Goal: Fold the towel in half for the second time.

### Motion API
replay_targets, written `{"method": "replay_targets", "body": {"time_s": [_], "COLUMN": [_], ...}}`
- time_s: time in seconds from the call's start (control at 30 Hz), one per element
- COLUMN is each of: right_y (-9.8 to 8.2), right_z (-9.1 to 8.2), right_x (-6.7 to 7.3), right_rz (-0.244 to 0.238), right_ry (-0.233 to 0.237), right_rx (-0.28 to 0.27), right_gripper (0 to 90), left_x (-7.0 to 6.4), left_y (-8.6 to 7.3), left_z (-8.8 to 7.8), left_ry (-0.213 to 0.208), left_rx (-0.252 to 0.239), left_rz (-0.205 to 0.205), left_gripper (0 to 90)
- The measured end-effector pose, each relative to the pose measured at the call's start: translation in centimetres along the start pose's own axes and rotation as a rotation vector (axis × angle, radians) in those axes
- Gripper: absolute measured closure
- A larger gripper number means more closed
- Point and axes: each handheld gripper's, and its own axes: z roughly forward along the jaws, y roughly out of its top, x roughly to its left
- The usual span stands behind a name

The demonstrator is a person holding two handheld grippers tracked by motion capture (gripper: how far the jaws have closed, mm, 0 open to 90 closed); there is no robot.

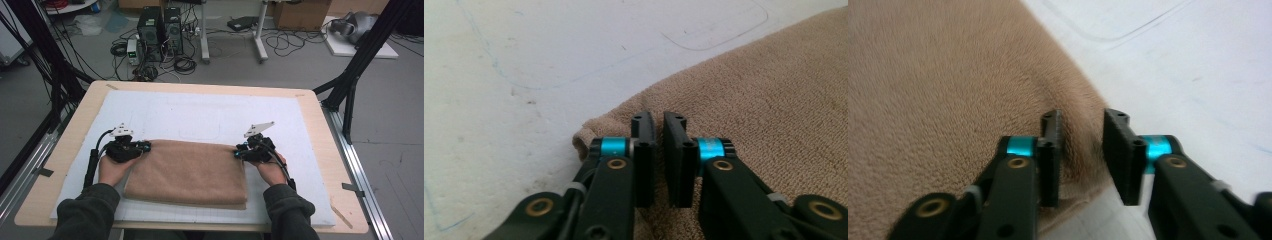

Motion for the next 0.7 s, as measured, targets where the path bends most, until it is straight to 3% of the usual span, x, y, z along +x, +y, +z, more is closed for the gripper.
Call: {"method": "replay_targets", "body": {"time_s": [0.07, 0.13, 0.27, 0.37, 0.43, 0.5, 0.63, 0.7], "right_y": [0.0, -0.2, -1.1, -2.3, -3.0, -3.1, -2.3, -1.7], "right_z": [-1.1, -1.8, -1.6, -0.7, -0.5, -0.6, -1.3, -1.5], "right_x": [0.6, 1.6, 3.0, 2.7, 2.3, 2.0, 1.9, 1.5], "right_rz": [-0.018, -0.053, -0.101, -0.089, -0.047, -0.039, -0.059, -0.057], "right_ry": [0.002, 0.014, 0.023, 0.042, 0.07, 0.085, 0.05, 0.022], "right_rx": [-0.038, -0.049, -0.008, 0.041, 0.012, 0.01, 0.025, 0.02], "right_gripper": [66.5, 66.9, 66.8, 67.3, 67.3, 67.1, 58.6, 51.6], "left_x": [0.0, -0.2, -0.3, 0.0, 0.0, 0.0, 0.5, 0.6], "left_y": [0.1, 0.0, -0.5, -1.3, -1.4, -1.3, -0.9, -0.6], "left_z": [-0.9, -1.4, -0.9, -0.2, -0.2, -0.4, -1.2, -1.1], "left_ry": [-0.016, -0.017, 0.02, 0.025, 0.025, 0.028, 0.023, 0.022], "left_rx": [-0.018, -0.025, 0.037, 0.054, 0.042, 0.039, 0.001, 0.005], "left_rz": [-0.002, 0.003, 0.037, 0.024, 0.022, 0.026, -0.007, -0.018], "left_gripper": [67.4, 65.7, 64.8, 66.9, 67.0, 65.8, 59.7, 55.8]}}
